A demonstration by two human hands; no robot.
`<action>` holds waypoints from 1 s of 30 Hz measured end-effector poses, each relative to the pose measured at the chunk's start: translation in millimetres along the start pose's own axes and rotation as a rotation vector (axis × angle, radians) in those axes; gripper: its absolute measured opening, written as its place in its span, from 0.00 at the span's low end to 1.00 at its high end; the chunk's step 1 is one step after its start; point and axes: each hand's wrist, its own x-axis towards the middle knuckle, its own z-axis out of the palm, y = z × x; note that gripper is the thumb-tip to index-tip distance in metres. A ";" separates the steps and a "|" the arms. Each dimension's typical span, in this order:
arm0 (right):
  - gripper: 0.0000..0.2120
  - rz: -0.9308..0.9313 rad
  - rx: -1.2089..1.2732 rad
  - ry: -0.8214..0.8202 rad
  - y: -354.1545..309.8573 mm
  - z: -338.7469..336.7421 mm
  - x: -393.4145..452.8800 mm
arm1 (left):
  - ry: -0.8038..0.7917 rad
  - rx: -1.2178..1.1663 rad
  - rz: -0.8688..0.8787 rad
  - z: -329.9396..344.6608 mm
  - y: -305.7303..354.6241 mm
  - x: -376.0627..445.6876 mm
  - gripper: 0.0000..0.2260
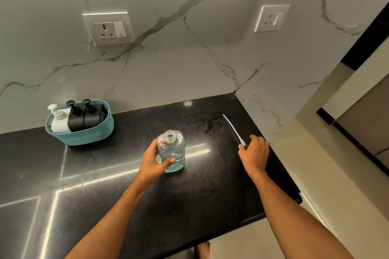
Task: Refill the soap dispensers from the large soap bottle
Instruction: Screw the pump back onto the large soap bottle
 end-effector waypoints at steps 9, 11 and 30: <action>0.19 0.061 -0.037 -0.084 9.4 8.0 -0.6 | -0.006 0.017 -0.017 -1.2 3.2 1.0 0.34; 0.16 0.062 -0.026 -0.067 8.8 9.4 0.7 | -0.001 0.020 -0.016 -1.3 3.2 1.1 0.33; 0.14 -0.416 0.802 0.128 -167.9 -114.2 8.2 | -0.005 0.029 -0.020 -3.5 3.5 1.2 0.31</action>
